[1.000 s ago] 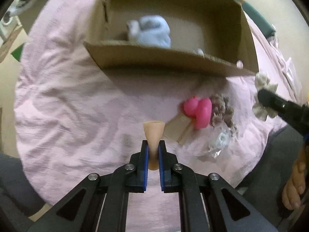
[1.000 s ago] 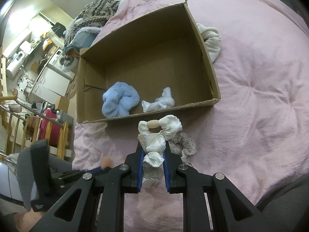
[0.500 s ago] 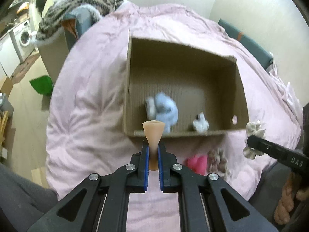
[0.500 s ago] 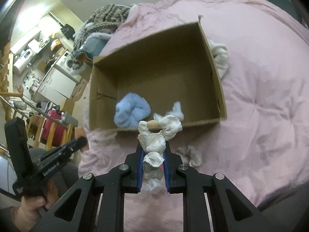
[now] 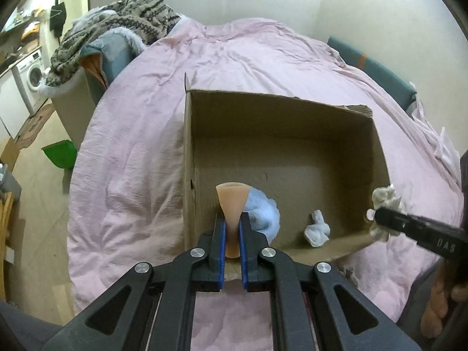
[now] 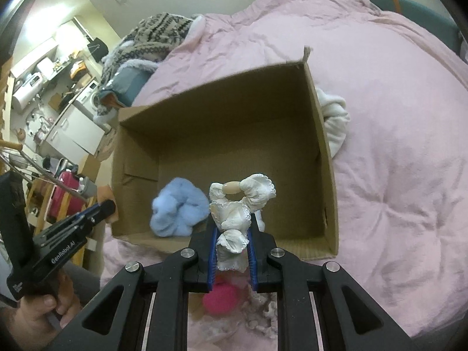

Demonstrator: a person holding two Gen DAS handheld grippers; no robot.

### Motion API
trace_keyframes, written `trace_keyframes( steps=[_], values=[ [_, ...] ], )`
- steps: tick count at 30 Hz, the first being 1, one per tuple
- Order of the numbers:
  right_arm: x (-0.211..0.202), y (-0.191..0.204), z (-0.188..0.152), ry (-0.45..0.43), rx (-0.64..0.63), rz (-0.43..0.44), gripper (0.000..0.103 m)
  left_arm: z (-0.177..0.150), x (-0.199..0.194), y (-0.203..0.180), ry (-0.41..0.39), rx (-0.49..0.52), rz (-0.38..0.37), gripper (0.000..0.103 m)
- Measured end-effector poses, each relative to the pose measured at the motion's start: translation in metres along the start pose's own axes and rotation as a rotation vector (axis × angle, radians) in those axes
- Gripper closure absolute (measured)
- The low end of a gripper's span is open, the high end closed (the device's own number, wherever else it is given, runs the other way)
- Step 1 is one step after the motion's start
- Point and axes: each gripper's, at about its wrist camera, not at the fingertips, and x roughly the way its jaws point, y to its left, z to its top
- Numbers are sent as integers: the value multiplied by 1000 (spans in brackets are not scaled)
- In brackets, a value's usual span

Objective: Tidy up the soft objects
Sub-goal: 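Lower the tube and white fabric into the box and open both grippers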

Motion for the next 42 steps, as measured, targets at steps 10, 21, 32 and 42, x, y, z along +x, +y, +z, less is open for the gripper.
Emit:
trace_keyframes(
  steps=[10, 21, 32, 42],
  values=[
    [20, -5, -9, 44, -5, -57, 84, -13, 20, 3, 38, -3, 14, 95],
    [26, -3, -12, 62, -9, -69, 84, -18, 19, 0, 33, 10, 66, 95],
    [23, -5, -14, 58, 0, -47, 83, -19, 16, -1, 24, 7, 45, 95],
    [14, -6, -11, 25, 23, 7, 37, -17, 7, -5, -3, 6, 15, 71]
  ],
)
